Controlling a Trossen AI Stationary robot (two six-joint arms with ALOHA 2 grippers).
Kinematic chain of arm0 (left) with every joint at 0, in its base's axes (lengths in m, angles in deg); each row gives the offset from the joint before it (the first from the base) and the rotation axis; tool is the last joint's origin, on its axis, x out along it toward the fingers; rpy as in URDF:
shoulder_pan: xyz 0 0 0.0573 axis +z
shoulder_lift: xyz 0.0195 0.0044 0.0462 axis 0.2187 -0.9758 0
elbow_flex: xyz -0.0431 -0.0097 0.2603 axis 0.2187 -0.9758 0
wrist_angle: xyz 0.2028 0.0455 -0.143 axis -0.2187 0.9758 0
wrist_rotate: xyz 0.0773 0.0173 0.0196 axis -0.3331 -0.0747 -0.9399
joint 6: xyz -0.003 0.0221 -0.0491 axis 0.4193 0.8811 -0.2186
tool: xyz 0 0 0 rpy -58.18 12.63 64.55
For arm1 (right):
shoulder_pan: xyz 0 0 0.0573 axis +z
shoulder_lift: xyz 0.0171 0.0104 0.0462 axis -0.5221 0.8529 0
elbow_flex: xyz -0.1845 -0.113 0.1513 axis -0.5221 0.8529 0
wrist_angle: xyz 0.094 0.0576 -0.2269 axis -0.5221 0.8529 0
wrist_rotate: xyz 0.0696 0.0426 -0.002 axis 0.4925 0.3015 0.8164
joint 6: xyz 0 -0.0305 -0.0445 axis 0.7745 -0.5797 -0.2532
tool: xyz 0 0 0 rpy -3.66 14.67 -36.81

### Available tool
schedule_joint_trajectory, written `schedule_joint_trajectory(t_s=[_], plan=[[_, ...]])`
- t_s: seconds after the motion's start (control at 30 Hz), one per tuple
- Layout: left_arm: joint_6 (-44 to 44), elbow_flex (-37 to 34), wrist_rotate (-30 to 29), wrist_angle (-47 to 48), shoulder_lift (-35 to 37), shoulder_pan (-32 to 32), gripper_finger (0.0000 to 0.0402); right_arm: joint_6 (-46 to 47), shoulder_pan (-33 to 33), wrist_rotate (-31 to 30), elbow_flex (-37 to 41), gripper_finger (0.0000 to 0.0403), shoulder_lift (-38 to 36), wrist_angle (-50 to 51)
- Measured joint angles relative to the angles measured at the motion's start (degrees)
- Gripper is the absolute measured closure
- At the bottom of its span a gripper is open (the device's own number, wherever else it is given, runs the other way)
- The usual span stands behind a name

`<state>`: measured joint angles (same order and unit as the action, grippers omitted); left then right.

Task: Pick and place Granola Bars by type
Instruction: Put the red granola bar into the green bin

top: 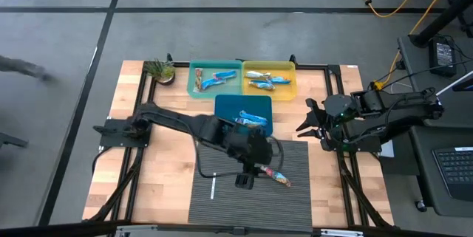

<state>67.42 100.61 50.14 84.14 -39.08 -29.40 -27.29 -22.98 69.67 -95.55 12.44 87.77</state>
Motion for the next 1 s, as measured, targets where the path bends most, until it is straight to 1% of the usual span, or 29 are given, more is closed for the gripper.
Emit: schedule_joint_trajectory(t_s=[0.03, 0.17, 0.5, 0.6, 0.73, 0.87, 1.0], plan=[[1.2, -0.1, -0.2, 1.4, -1.1, 0.0, 0.0237, -0.1, 0.0, 0.0, 0.0, 0.0311, 0.0, 0.0], [3.8, -0.1, 0.0, 1.8, -6.0, 0.5, 0.0237, -0.1, 0.0, 0.0, 0.0, 0.0311, 0.0, -0.4], [6.2, -0.1, 1.1, 0.5, -14.9, 2.2, 0.0234, -0.2, 0.0, 0.0, 0.0, 0.0311, 0.0, -0.4], [6.0, -0.1, 1.4, -0.5, -17.1, 2.3, 0.022, -0.2, 0.0, 0.0, 0.0, 0.0311, 0.0, -0.4], [4.1, -0.1, 2.9, -2.9, -19.9, 2.7, 0.0189, -0.2, 0.0, 0.1, 0.0, 0.0311, 0.0, -0.4], [3.8, -0.1, 2.4, -5.4, -21.8, 2.7, 0.0159, -0.2, 0.0, 0.1, 0.0, 0.0311, 0.0, -0.3], [4.1, 0.0, 1.5, -8.3, -23.5, 2.7, 0.0142, -0.2, 0.0, 0.2, 0.0, 0.0311, 0.0, -0.3]])
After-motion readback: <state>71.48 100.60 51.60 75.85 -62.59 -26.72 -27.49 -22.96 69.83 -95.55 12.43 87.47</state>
